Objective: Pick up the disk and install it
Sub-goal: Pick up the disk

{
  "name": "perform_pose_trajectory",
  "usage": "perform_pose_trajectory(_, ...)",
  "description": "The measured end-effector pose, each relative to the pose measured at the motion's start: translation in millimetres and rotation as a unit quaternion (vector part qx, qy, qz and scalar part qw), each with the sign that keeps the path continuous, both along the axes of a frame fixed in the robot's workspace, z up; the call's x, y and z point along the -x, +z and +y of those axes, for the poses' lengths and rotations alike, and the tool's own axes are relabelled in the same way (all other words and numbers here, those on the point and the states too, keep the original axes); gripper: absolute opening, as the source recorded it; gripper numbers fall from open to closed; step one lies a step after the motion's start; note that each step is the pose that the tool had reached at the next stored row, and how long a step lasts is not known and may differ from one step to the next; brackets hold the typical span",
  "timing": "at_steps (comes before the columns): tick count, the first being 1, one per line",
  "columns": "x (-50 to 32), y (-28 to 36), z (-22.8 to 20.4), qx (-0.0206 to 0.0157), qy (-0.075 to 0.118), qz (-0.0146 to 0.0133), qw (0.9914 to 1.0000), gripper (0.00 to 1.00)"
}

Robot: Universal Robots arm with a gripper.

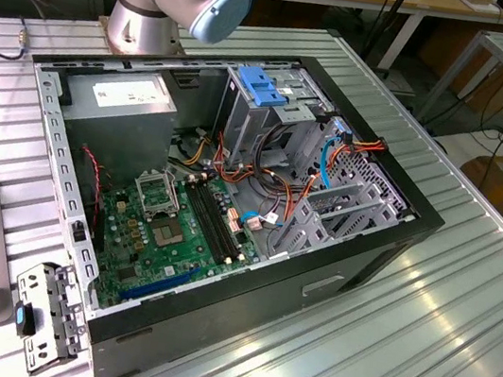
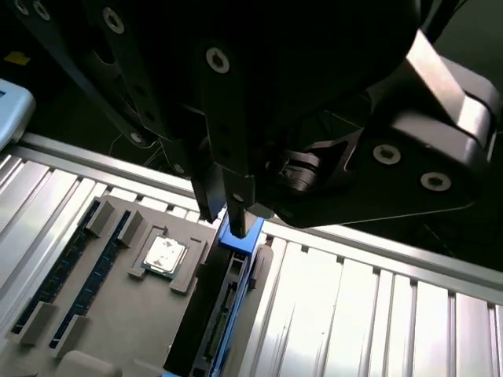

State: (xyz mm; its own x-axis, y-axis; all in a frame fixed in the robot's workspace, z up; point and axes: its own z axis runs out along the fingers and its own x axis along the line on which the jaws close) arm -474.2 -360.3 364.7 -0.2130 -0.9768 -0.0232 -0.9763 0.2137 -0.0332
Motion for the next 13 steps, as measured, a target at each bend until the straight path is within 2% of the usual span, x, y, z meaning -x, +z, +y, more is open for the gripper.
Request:
perform_pose_trajectory(1,0.1,-1.0,-0.7,0.0,0.006,-0.0001,0.99998,0.28)
perform_pose_trajectory(4,0.3,-4.8,-2.8,0.0,0.028,0.0008,0.9996,0.29)
perform_pose_trajectory(5,0.3,-6.3,-3.4,0.0,0.032,0.0015,0.9995,0.35)
perform_pose_trajectory(6,0.3,-8.0,-3.9,0.0,0.035,0.002,0.9994,0.35)
perform_pose_trajectory(7,0.4,-9.9,-4.2,0.0,0.038,0.0022,0.99928,0.42)
perform_pose_trajectory(12,0.7,-18.5,-4.3,-0.0001,0.047,0.0045,0.99888,0.43)
perform_pose_trajectory(13,0.7,-20.7,-4.3,-0.0001,0.048,0.005,0.99884,0.49)
